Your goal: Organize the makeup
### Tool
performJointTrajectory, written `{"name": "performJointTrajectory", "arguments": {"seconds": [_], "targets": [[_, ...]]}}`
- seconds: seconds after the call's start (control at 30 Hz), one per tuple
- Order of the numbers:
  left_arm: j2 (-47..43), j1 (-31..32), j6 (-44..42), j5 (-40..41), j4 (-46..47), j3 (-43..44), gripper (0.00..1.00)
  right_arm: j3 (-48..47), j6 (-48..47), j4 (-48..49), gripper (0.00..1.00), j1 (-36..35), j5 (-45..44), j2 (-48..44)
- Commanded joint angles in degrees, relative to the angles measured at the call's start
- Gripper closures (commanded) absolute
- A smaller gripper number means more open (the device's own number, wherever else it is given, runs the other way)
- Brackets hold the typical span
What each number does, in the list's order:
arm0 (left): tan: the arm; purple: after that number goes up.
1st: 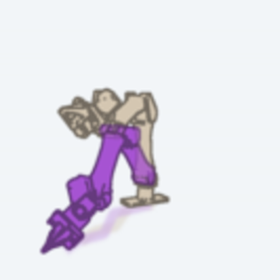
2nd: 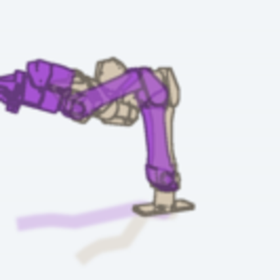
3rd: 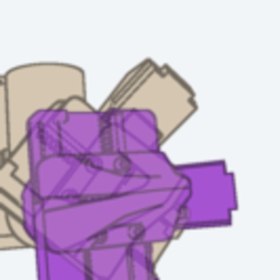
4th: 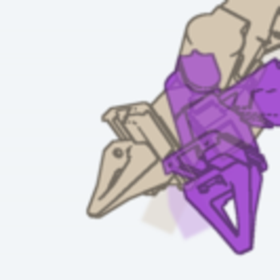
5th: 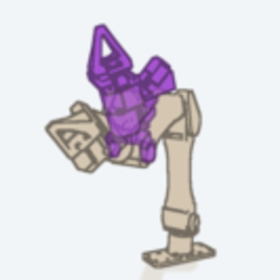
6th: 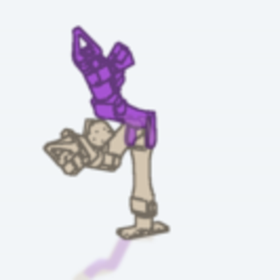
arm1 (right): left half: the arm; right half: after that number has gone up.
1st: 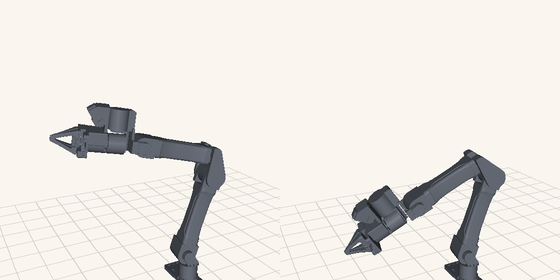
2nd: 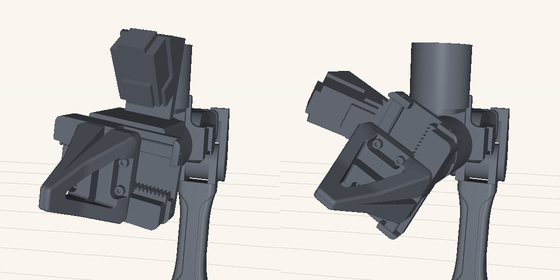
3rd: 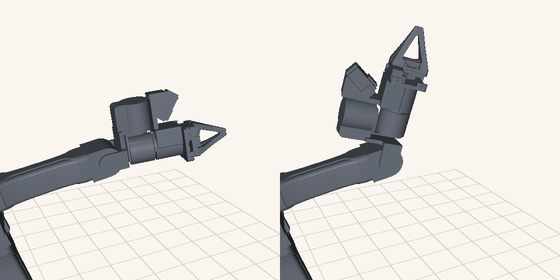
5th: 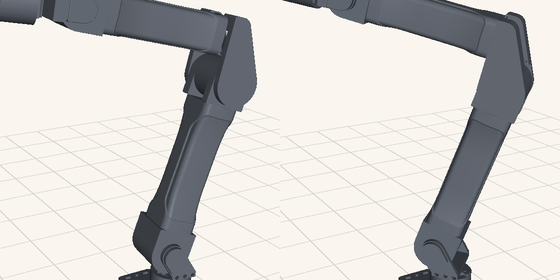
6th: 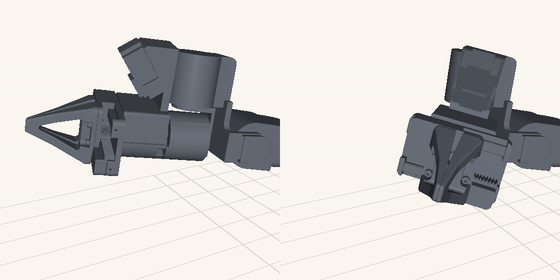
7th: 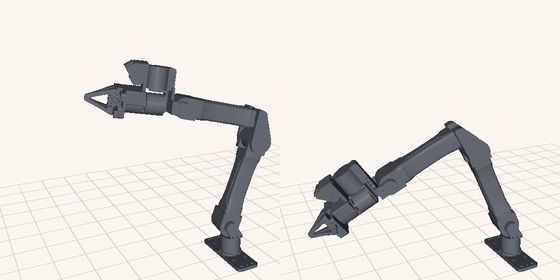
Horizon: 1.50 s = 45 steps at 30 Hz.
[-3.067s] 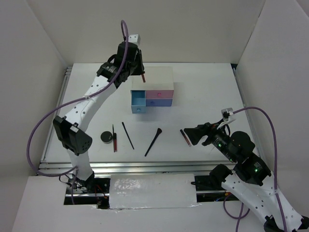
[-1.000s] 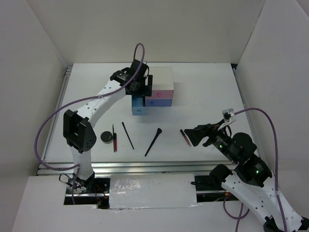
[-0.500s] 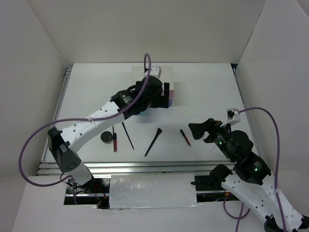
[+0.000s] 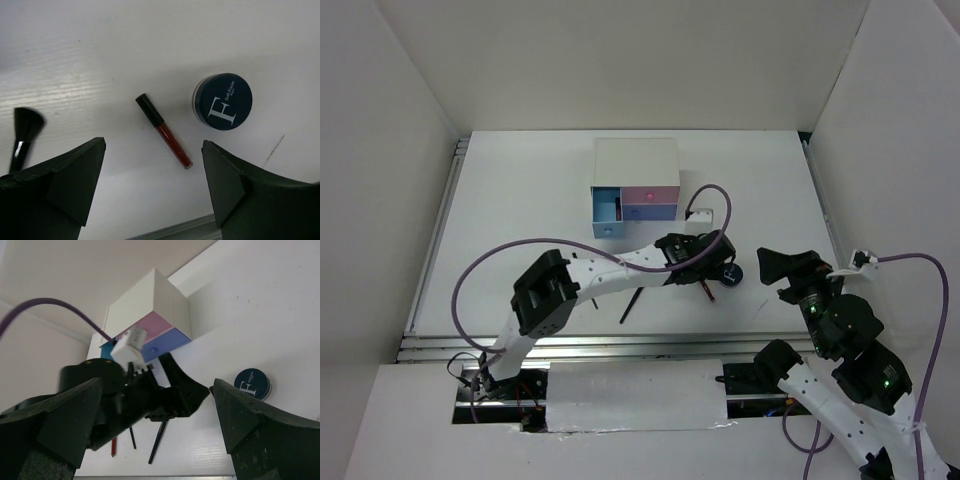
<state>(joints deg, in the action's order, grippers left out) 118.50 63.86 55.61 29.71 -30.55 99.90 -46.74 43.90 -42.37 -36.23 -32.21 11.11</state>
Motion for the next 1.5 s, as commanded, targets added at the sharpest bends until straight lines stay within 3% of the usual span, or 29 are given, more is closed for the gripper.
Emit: {"name": "performJointTrajectory", "arguments": {"seconds": [0.0, 0.33, 0.43, 0.53, 0.77, 1.03, 1.47], "targets": [[4.7, -0.3, 5.5, 3.5, -2.5, 6.1, 0.09, -1.7, 0.1, -2.8, 0.00, -0.2, -1.0, 0.0], [14.8, -0.2, 5.6, 5.7, -5.1, 14.6, 0.16, -1.5, -4.6, -1.2, 0.00, -0.2, 3.4, -5.6], [17.7, -0.2, 6.4, 6.3, -8.1, 17.3, 0.23, -1.8, -5.2, -1.2, 0.00, -0.2, 4.8, -6.8], [17.9, -0.2, 7.3, 6.5, -8.7, 16.1, 0.29, -1.6, -5.6, -0.8, 0.00, -0.2, 6.0, -7.6], [17.7, -0.2, 8.6, 5.7, -8.7, 12.6, 0.30, -1.0, -6.0, -0.3, 0.00, -0.2, 7.2, -8.2], [17.5, -0.3, 8.9, 5.4, -8.6, 10.1, 0.50, -1.1, -6.1, -0.4, 0.00, -0.2, 7.8, -9.0], [13.4, -0.8, 6.9, 8.0, -7.3, 7.5, 0.98, -0.7, -6.0, -0.3, 0.00, -0.2, 8.6, -9.4]]}}
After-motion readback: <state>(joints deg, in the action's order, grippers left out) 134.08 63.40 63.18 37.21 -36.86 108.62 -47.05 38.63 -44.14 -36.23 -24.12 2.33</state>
